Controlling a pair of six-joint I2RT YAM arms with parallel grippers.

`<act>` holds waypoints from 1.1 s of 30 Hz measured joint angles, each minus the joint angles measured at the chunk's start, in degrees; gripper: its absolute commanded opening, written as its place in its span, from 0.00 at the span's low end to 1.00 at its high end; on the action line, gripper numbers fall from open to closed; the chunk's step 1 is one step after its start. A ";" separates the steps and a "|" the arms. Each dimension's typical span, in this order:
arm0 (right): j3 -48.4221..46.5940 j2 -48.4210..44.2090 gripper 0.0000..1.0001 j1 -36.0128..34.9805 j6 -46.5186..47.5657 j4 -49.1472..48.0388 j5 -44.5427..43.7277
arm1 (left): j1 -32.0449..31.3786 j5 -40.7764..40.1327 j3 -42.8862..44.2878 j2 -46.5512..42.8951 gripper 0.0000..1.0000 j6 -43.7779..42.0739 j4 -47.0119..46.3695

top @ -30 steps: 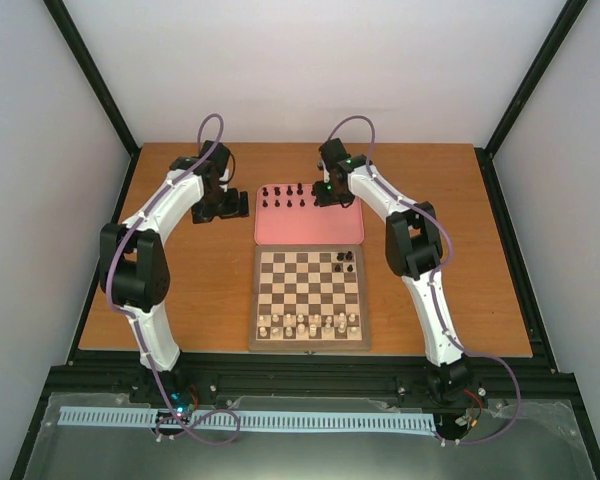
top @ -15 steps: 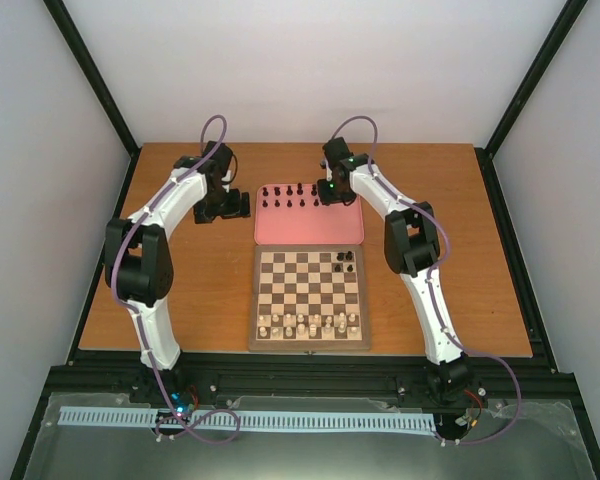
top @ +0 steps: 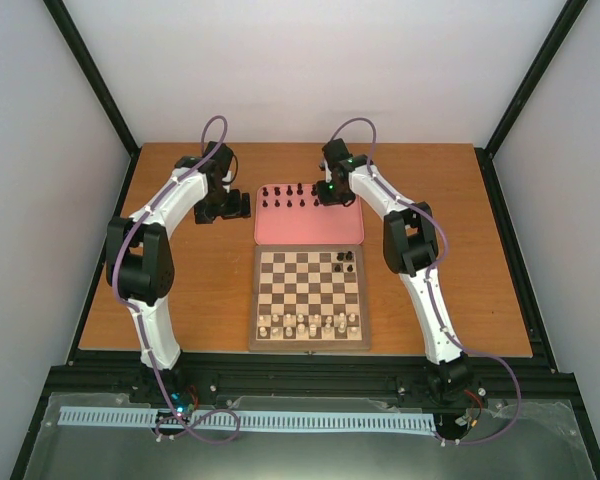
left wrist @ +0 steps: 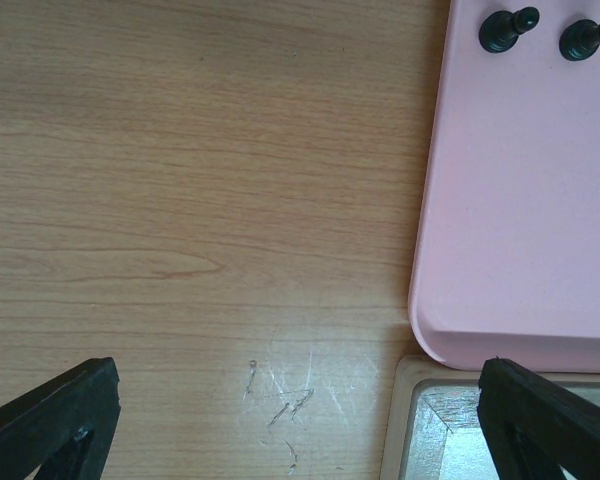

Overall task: Set up the chess pieces on the board
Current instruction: Pick up the chess piece from the storage box, then place the chess piece on the chessboard.

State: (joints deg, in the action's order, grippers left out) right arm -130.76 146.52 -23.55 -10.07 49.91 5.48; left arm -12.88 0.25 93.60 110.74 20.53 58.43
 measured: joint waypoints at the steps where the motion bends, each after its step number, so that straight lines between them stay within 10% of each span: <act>1: -0.04 0.04 0.17 0.00 0.09 0.07 0.00 | 0.00 0.00 0.00 0.00 1.00 0.00 0.02; 17: 3.76 -4.57 0.11 -0.24 0.20 0.85 -0.48 | 0.00 0.17 0.00 0.02 1.00 0.00 -0.02; 33: 43.85 -39.50 0.12 -11.96 0.39 -2.19 0.92 | 0.00 0.22 -0.15 -0.22 1.00 0.00 -0.20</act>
State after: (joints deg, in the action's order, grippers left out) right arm -86.91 107.02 -35.51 -9.67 47.72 6.39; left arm -12.88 0.47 93.45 110.52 20.53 58.24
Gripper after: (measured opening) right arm 0.117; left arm 0.997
